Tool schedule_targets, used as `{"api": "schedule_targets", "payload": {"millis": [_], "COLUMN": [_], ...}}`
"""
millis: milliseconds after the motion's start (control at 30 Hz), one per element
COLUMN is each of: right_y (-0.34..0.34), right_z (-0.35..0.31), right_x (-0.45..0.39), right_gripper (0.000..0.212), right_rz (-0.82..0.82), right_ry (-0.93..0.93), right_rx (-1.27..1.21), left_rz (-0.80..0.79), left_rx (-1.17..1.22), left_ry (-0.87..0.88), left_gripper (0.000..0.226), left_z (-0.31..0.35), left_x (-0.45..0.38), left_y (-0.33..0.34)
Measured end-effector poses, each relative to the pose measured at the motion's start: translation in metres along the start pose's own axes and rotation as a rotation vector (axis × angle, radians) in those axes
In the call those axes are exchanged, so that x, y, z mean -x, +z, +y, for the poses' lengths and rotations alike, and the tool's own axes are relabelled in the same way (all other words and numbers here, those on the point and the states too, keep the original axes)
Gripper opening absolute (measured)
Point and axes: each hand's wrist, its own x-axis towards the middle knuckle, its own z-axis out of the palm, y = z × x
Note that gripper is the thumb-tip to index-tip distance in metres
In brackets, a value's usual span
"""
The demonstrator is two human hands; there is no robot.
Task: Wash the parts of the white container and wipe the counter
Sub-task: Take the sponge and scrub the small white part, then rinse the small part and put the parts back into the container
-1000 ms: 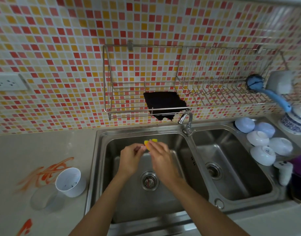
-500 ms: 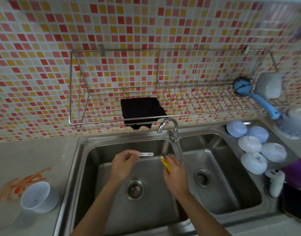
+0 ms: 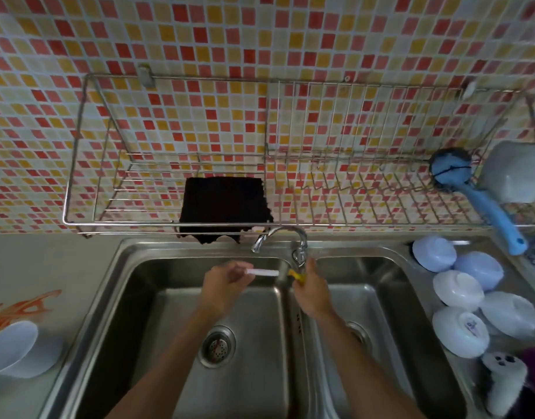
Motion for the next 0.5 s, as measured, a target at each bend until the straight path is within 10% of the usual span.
{"api": "schedule_targets", "payload": {"millis": [500], "right_y": [0.014], "right_z": [0.012], "right_x": [-0.007], "right_gripper": [0.083], "right_rz": [-0.043], "right_ry": [-0.128], "right_rx": [0.135], "left_rz": [0.033], "left_rx": [-0.001], "left_ry": [0.029], "left_gripper": [0.018], "left_z": [0.020], "left_x": [-0.016], "left_y": [0.013]}}
